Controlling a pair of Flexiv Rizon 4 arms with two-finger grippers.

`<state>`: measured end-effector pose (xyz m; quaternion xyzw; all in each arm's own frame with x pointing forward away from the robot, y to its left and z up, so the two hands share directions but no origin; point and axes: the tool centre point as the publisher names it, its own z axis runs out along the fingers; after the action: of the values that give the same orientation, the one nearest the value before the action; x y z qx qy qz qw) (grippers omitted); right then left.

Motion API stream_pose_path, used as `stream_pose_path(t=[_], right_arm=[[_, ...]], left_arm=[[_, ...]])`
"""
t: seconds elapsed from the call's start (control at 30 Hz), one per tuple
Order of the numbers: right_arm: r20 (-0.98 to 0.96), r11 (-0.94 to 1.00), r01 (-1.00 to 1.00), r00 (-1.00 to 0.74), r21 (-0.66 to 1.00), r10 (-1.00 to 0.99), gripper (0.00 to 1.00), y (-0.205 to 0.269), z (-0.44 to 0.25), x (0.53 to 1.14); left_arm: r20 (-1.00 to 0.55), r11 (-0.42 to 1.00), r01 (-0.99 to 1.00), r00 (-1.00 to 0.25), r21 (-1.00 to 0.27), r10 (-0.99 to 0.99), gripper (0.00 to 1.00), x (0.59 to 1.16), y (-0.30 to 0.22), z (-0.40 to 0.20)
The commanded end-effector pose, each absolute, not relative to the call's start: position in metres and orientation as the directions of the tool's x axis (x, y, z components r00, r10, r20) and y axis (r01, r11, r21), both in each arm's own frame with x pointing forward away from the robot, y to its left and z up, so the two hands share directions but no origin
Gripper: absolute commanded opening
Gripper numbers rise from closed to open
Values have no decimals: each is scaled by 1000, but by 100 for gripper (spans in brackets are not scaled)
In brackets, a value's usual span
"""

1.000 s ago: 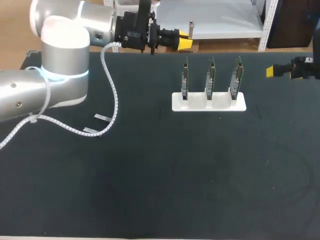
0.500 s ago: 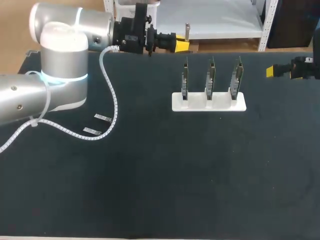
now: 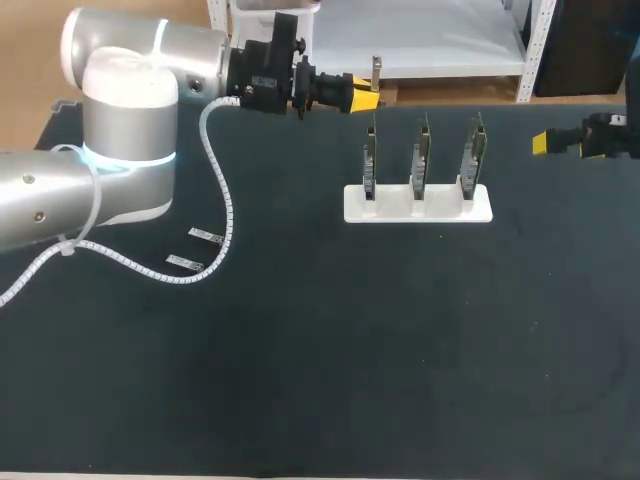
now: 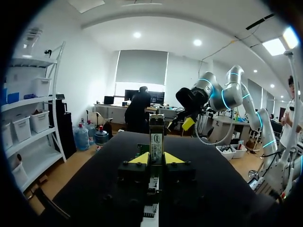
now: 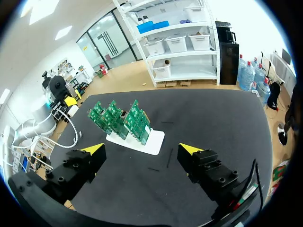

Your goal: Pick up the optical module with the left hand, and insert it into the network port with the right hand.

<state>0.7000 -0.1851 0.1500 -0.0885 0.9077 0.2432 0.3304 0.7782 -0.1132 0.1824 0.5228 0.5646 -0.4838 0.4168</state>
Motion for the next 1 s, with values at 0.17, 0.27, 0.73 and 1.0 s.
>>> stream_pose_path(t=[0.17,0.27,0.73,1.0], right_arm=[[-643,866,-321,-766,383,0,100,-185,150,700],[-643,866,-321,-766,383,0,100,-185,150,700],[-643,866,-321,-766,383,0,100,-185,150,700],[-643,866,-321,-766,383,0,100,-185,150,700]], left_arm=[[-976,-13,993,-116,-120,182,0,774,-114,179],[-976,-13,992,-119,-123,183,0,773,-115,177],[-976,6,993,-119,-120,180,0,767,-115,174],[-974,9,990,-137,-138,179,0,766,-113,171]])
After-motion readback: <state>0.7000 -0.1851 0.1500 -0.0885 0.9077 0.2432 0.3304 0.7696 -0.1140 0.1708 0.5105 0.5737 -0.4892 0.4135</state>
